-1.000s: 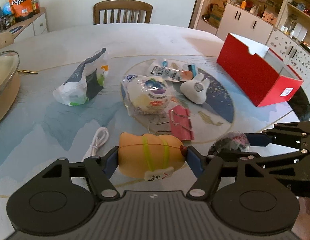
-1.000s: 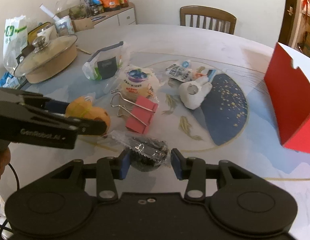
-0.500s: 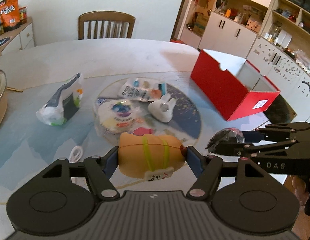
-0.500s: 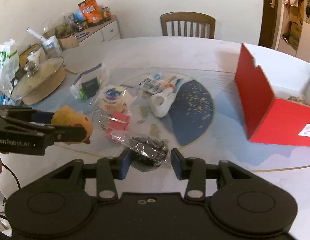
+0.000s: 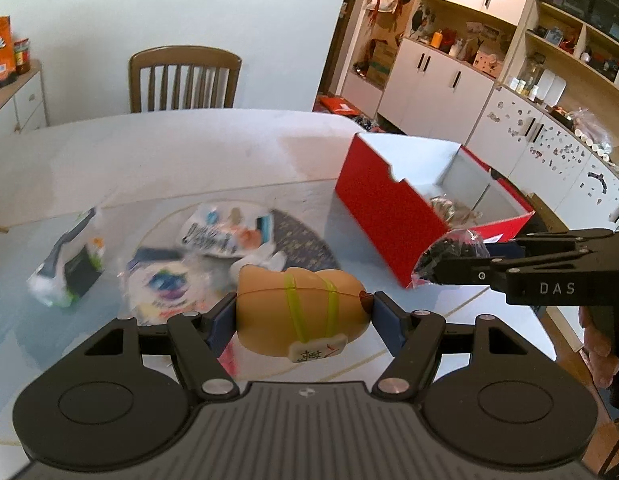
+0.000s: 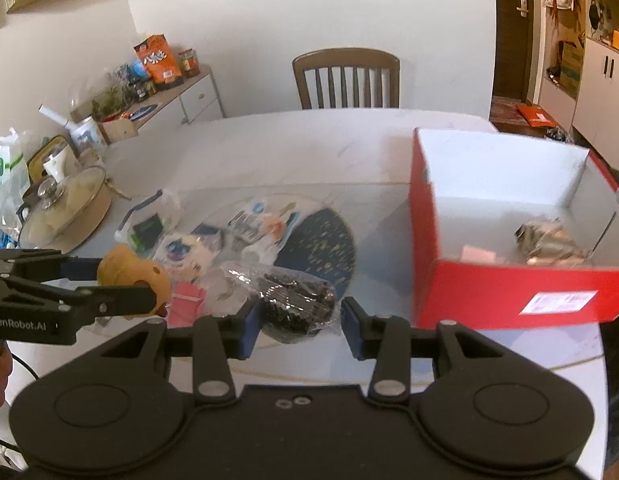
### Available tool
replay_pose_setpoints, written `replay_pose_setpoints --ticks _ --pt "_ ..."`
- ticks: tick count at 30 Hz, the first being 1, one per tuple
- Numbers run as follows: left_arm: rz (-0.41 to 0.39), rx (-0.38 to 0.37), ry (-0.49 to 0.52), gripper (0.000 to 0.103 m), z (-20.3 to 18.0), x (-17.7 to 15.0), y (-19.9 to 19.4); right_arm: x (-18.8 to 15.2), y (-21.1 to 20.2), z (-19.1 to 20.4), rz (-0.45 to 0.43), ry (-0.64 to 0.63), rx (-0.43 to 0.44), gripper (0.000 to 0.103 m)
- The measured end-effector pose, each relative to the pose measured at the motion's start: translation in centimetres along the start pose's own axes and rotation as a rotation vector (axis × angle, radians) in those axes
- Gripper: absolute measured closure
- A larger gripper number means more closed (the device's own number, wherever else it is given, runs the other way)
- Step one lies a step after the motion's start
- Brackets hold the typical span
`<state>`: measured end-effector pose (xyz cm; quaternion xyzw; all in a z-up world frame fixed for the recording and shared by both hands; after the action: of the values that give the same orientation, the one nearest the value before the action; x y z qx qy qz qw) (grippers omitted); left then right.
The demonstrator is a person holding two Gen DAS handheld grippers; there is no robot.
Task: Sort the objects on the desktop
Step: 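Carry the yellow toy and black bagged item over the red shoebox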
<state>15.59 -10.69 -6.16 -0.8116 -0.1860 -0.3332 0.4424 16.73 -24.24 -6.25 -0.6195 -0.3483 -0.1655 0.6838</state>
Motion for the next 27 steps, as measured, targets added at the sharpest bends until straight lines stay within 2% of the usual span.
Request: replay_pose_setpoints --ticks 11,27 --pt "-0.007 -0.007 0.023 0.032 -4.5 3.2 5.3 3.1 0.0 -6.1 -0.031 -0.003 0.021 0.061" --pt "0.043 -0.077 0.105 0.032 -11.1 6.7 13.2 4.6 0.7 -16.0 -0.048 0.053 -0.035 0.061"
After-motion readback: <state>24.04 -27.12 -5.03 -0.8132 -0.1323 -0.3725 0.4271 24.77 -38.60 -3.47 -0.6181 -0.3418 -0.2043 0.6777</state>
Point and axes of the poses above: each gripper's, at about its wrist camera, not at the fingertips, and y roughly the way its jaws point, z to its left, x to its top, the point moved 10 cm from there along y, roughly the way its jaws point, and after that the axes turned 15 degrees about -x, right-handed, at the moved point
